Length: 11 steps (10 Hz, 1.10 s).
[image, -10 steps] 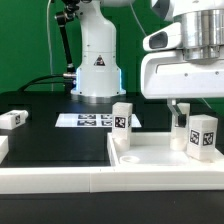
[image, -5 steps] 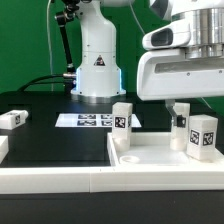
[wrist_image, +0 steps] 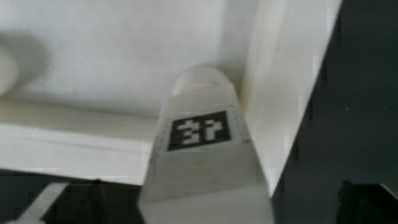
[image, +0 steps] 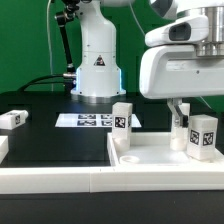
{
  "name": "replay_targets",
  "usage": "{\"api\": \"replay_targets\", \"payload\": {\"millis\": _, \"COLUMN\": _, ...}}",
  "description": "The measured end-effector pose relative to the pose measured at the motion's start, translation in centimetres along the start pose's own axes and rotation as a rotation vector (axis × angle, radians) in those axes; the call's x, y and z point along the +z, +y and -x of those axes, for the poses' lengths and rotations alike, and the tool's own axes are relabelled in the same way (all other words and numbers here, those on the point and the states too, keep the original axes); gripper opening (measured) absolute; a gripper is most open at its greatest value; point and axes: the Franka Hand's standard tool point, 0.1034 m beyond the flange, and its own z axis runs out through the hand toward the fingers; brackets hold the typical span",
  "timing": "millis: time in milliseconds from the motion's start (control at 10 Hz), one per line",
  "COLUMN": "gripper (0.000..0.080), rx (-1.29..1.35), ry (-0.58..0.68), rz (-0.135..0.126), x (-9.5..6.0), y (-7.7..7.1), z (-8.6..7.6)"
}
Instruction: Assemble square table
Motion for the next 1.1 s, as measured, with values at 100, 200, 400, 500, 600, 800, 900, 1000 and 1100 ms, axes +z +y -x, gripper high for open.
{"api": "replay_targets", "payload": {"millis": 100, "gripper": 0.0649, "rx": -0.05, "ry": 0.0, "rz": 0.0, "x": 0.0, "y": 0.04, "z": 0.0}}
{"api": "replay_targets", "payload": {"millis": 200, "gripper": 0.0649, "rx": -0.05, "ry": 0.0, "rz": 0.0, "x": 0.0, "y": 0.04, "z": 0.0}}
{"api": "replay_targets", "payload": {"millis": 400, "gripper": 0.0524, "rx": -0.031, "ry": 0.0, "rz": -0.001, "x": 0.0, "y": 0.04, "z": 0.0}}
{"api": "replay_targets", "payload": {"millis": 500, "gripper": 0.0342, "rx": -0.009, "ry": 0.0, "rz": -0.001, "x": 0.0, "y": 0.04, "z": 0.0}}
{"api": "replay_targets", "payload": {"millis": 600, "gripper": 0.0288, "rx": -0.011, "ry": 0.0, "rz": -0.001, "x": 0.0, "y": 0.05, "z": 0.0}}
{"api": "replay_targets", "payload": {"millis": 800, "gripper": 0.0288, "rx": 0.153, "ry": 0.0, "rz": -0.002, "x": 0.0, "y": 0.1, "z": 0.01}}
{"api": "replay_targets", "payload": {"millis": 900, "gripper": 0.0288, "rx": 0.263, "ry": 0.0, "rz": -0.002, "x": 0.03, "y": 0.18, "z": 0.02}}
{"api": "replay_targets", "payload": {"millis": 1000, "gripper": 0.0288, "rx": 0.361, "ry": 0.0, "rz": -0.003, "x": 0.06, "y": 0.25, "z": 0.04}}
{"api": "replay_targets", "payload": {"millis": 1100, "gripper": 0.0288, "rx": 0.437, "ry": 0.0, "rz": -0.002, "x": 0.07, "y": 0.29, "z": 0.06}}
